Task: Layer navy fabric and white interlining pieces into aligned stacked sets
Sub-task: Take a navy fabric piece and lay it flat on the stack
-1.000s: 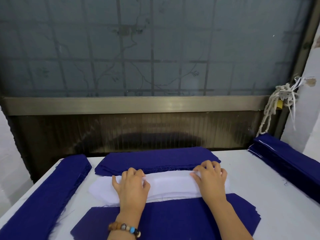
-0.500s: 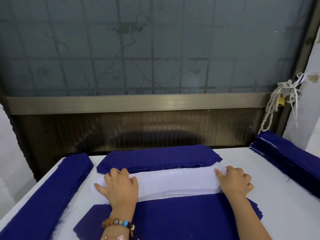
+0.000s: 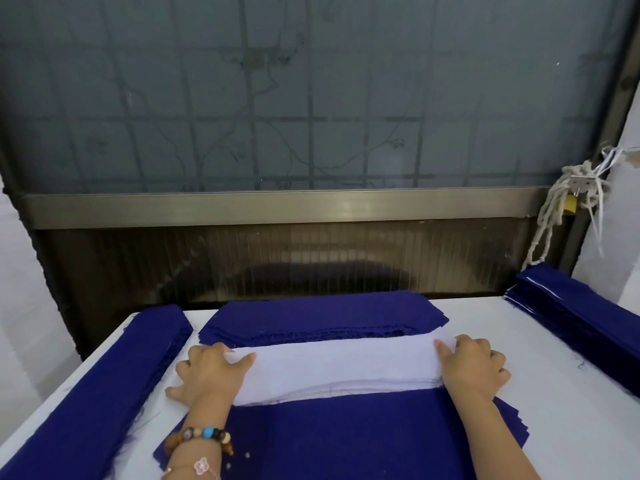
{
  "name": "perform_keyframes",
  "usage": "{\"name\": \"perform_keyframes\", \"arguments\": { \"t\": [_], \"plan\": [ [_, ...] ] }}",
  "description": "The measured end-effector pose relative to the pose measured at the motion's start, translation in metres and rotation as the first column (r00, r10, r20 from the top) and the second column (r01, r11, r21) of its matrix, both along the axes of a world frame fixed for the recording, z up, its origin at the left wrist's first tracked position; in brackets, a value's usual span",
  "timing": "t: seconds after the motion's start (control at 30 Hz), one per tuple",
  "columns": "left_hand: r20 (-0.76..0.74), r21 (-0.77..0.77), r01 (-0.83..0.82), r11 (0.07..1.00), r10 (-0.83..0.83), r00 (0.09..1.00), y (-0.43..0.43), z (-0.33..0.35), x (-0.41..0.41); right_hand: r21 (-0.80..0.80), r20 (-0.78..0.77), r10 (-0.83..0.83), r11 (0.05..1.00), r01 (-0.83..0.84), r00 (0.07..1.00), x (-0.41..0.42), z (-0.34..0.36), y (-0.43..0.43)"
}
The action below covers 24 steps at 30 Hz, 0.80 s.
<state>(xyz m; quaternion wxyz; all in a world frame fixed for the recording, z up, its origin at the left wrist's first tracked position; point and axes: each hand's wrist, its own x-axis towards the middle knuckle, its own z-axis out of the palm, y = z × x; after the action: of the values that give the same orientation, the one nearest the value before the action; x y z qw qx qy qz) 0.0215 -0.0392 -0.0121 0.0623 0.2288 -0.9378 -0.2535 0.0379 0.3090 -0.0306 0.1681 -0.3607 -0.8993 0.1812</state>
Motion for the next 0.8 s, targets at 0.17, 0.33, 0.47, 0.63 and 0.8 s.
{"name": "perform_keyframes", "arguments": {
  "t": [0.17, 0.33, 0.47, 0.63, 0.8],
  "plan": [
    [-0.185, 0.178, 0.170, 0.969, -0.137, 0.973, -0.040, 0.000, 0.003, 0.014, -0.006, -0.002, 1.000, 0.002, 1.000, 0.000, 0.001, -0.001],
    [-0.385, 0.162, 0.139, 0.977, -0.067, 0.921, -0.051, -0.011, 0.016, 0.037, -0.013, -0.011, 0.999, 0.011, 1.000, 0.000, 0.000, -0.002],
    [-0.461, -0.096, 0.087, 0.992, -0.122, 0.879, -0.046, -0.015, 0.016, 0.039, -0.028, -0.017, 0.999, 0.018, 0.999, 0.001, -0.001, -0.002],
    [-0.473, -0.179, 0.216, 0.960, -0.277, 0.837, -0.048, -0.016, 0.017, 0.057, -0.052, -0.016, 0.998, 0.019, 0.999, 0.001, -0.002, -0.003],
    [-0.635, -0.050, 0.300, 0.953, -0.262, 0.726, -0.046, -0.009, 0.018, 0.061, -0.212, 0.025, 0.998, -0.012, 0.977, -0.002, -0.005, 0.000]
  ]
}}
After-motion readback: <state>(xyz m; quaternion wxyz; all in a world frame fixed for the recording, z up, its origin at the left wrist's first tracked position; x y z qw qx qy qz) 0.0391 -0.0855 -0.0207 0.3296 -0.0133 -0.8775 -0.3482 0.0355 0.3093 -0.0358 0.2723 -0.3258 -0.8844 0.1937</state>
